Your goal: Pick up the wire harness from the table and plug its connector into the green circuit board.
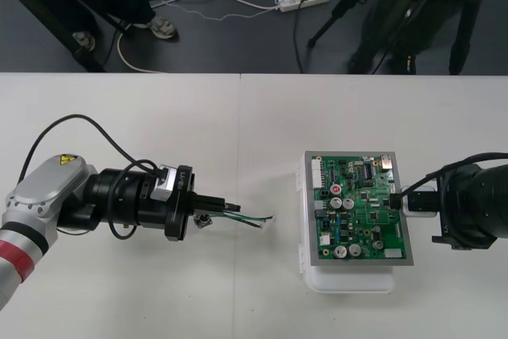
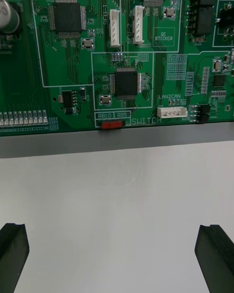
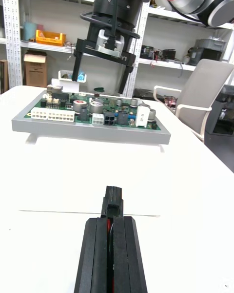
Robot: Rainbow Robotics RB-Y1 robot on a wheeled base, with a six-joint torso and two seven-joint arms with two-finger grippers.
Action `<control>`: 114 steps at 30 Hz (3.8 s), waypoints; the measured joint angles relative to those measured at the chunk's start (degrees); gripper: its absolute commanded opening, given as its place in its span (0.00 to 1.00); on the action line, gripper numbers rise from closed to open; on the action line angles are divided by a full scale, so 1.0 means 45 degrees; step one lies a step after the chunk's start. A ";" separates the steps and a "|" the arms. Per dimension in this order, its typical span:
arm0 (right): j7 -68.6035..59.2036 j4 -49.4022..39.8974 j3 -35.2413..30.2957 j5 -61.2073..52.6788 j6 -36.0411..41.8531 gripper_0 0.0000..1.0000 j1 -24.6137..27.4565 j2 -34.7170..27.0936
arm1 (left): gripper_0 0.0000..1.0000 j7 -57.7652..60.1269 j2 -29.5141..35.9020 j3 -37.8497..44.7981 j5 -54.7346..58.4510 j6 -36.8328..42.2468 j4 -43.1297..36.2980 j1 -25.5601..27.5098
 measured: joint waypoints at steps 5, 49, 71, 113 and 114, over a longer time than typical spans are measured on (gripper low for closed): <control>0.0000 0.0509 0.0001 0.0060 0.0000 1.00 0.0012 0.0345 | 0.00 0.0008 -0.0001 0.0000 -0.0365 0.0907 -0.1382 0.0413; 0.0005 0.0910 0.1263 0.1505 0.0000 1.00 -0.0301 0.1598 | 0.00 0.1591 -0.1966 0.0284 -0.2554 0.3113 -0.3471 0.1736; 0.0216 0.1490 0.1263 0.1052 -0.0012 1.00 -0.1043 0.1659 | 0.00 0.2553 -0.2953 0.0332 -0.3405 0.3775 -0.3778 0.1950; 0.0958 0.1514 0.1323 0.0932 -0.0012 1.00 -0.1107 0.1659 | 0.00 0.2899 -0.2956 -0.0427 -0.3410 0.4444 -0.3812 0.1951; 0.0958 0.1515 0.1324 0.0932 -0.0012 1.00 -0.1107 0.1659 | 0.00 0.2899 -0.2956 -0.0465 -0.3411 0.4478 -0.3812 0.1951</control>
